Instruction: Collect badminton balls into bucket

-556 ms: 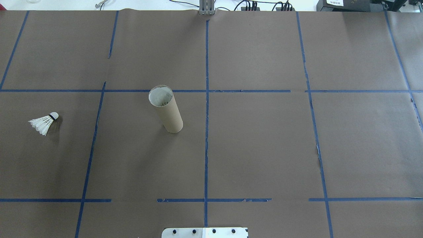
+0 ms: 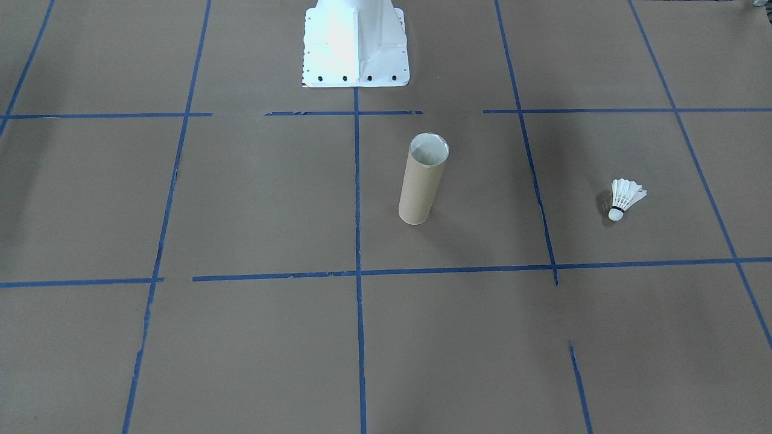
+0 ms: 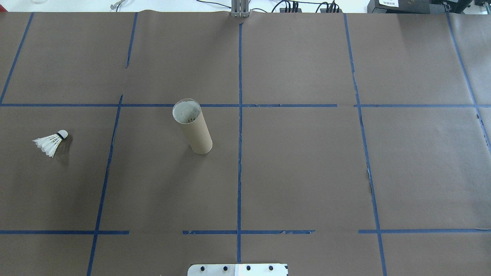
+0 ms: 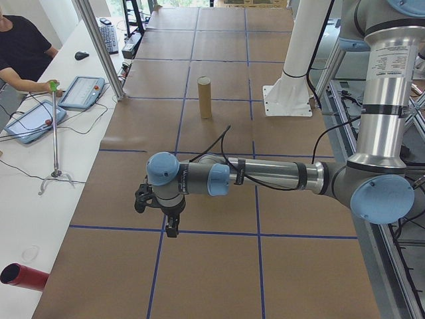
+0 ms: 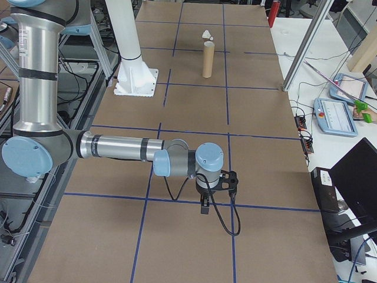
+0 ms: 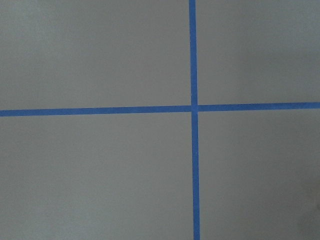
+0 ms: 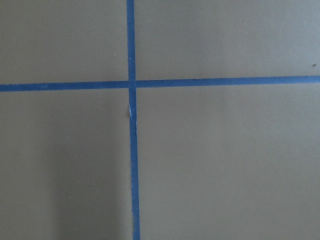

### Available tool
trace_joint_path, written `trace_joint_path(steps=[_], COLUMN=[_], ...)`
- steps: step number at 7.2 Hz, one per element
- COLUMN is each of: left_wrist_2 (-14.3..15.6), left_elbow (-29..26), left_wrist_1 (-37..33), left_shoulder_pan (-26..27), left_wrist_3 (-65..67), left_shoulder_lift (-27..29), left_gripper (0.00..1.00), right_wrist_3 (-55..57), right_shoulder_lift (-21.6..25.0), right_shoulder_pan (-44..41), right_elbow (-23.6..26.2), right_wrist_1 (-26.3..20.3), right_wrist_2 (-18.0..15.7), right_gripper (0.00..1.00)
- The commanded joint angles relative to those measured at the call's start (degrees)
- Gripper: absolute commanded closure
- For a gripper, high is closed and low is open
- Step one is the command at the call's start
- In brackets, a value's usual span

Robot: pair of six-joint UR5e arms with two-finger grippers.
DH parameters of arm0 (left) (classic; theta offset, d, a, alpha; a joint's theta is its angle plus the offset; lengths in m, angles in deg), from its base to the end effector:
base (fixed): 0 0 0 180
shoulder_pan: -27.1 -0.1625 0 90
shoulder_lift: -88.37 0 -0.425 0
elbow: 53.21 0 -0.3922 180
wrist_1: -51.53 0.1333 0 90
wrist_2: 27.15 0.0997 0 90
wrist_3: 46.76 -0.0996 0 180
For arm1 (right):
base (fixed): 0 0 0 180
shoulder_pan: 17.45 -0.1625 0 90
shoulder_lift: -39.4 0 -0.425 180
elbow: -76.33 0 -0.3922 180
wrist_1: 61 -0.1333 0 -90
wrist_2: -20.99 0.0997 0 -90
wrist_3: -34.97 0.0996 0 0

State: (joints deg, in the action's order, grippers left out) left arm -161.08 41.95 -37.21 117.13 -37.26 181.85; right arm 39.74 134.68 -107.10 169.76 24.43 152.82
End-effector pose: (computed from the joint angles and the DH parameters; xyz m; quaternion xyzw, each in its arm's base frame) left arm -0.0645 -0.5216 0.5861 0.0287 0.3769 -0.0529 0.9243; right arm 0.0641 -0.4564 0.6678 0.0062 -0.3575 0.0275 0.9335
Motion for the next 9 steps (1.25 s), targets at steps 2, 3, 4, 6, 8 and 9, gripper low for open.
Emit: trace_joint_path(steps=[2,3,4,6,8,9], left_wrist_2=[-4.0,-4.8,-3.7,-2.7,3.9,9.5], left_elbow=[8.6,8.4,7.8,4.0,1.9,1.8], left_wrist_1=[-8.6,-17.7,-32.0,-64.0,-72.2,-73.9], left_shoulder_pan=[-5.9,-9.1,-12.7,-15.2,-23.0,-27.8], left_wrist_3=[18.9,29.2,40.4,57.1,62.2,69.5], left_shoulder_lift=[-0.1,-1.6,-6.3,-16.0,-18.3,-18.2], left_gripper=[0.00,0.00,0.00,0.00,0.00,0.00], right_wrist_3=[0.0,0.0,0.0,0.0,0.0,0.0], right_shoulder_lift=[0.0,0.0,0.0,0.0,0.0,0.0], right_shoulder_pan=[0.0,0.0,0.0,0.0,0.0,0.0], right_elbow=[0.0,0.0,0.0,0.0,0.0,0.0], right_wrist_1=[0.0,0.0,0.0,0.0,0.0,0.0], right_wrist_2=[0.0,0.0,0.0,0.0,0.0,0.0], right_gripper=[0.00,0.00,0.00,0.00,0.00,0.00])
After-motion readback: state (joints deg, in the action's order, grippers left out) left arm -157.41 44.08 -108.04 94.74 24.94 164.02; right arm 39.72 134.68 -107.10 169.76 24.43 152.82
